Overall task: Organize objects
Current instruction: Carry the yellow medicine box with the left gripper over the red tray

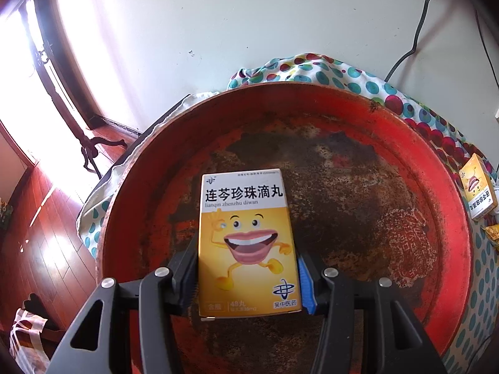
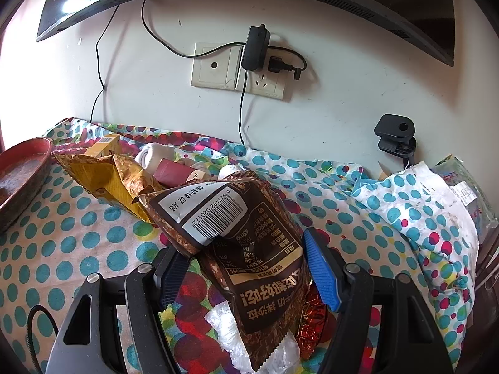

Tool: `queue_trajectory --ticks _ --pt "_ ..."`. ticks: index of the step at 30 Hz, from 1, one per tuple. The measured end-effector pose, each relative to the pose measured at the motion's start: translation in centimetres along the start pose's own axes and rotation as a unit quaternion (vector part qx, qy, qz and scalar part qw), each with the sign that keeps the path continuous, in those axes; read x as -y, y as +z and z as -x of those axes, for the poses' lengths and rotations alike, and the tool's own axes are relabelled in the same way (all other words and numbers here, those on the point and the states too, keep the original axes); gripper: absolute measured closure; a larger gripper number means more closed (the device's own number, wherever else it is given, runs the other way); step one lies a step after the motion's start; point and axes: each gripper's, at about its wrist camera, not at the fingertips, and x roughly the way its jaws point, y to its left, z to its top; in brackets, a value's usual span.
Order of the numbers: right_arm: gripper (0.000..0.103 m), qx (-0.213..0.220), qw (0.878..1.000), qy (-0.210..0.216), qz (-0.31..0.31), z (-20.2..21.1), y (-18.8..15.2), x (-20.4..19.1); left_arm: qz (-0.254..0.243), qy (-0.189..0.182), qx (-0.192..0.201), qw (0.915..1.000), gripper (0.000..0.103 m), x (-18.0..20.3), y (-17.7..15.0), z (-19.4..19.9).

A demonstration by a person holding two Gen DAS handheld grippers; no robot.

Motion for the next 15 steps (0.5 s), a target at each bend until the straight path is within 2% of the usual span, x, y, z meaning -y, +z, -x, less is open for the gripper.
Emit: queue_trajectory --ticks 9,15 --pt "0.035 0.002 1.000 -0.001 0.000 0.0 -0.1 0.1 -0.003 0.001 -0.004 1.0000 0.050 0.0 0.0 0.0" --pt "0.035 0.002 1.000 -0.001 -0.003 0.0 -0.1 0.2 -0.025 0.000 0.000 0.9997 0.049 1.2 0.0 0.6"
